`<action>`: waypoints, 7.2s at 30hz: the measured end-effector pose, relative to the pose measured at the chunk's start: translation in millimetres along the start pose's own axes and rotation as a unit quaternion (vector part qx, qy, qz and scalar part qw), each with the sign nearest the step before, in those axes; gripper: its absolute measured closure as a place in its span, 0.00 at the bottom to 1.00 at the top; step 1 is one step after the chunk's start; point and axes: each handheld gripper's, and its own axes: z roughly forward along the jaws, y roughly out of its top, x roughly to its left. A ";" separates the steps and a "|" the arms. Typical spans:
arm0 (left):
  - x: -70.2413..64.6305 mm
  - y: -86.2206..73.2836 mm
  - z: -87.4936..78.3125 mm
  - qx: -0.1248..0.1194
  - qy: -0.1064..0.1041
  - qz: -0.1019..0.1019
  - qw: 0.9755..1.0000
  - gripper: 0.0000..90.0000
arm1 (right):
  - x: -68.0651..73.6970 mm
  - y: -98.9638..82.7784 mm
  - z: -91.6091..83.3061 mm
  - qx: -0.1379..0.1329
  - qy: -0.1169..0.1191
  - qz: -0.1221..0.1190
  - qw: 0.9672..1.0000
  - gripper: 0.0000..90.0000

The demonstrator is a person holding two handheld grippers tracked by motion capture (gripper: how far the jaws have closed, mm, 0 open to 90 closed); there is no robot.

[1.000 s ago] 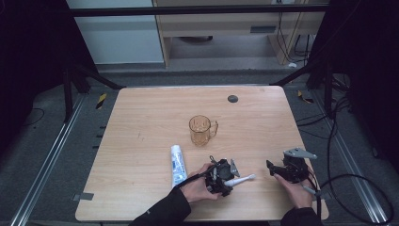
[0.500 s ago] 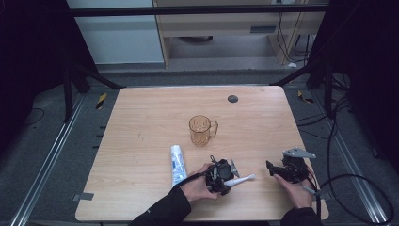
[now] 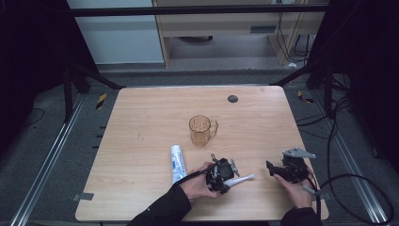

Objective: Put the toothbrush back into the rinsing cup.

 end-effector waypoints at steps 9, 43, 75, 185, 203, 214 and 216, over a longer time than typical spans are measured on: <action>2.6 -0.3 -1.1 0.007 -0.004 0.002 1.000 0.74 | 0.1 0.0 0.8 0.002 0.000 -0.001 1.000 0.29; 6.6 -18.4 -52.9 -0.085 0.003 -0.034 0.996 0.74 | -1.6 -0.8 0.7 0.005 -0.007 0.003 1.000 0.29; 36.6 -51.2 -121.1 -0.222 0.103 -0.128 0.961 0.74 | -1.7 -2.0 1.1 0.003 -0.010 0.002 1.000 0.29; 144.2 -1.3 -75.8 -0.420 0.275 -0.246 0.829 0.74 | 1.0 -3.0 5.9 -0.007 -0.005 -0.014 1.000 0.30; 134.1 -13.5 -56.9 -0.399 0.271 -0.242 0.842 0.74 | 3.3 -2.7 7.3 -0.003 -0.004 -0.018 1.000 0.30; 133.4 -18.6 -49.3 -0.387 0.256 -0.250 0.850 0.74 | 3.9 -2.7 7.7 -0.002 -0.003 -0.020 1.000 0.30; 133.3 -19.3 -48.5 -0.383 0.257 -0.249 0.852 0.74 | 4.0 -2.7 7.8 -0.002 -0.003 -0.021 1.000 0.30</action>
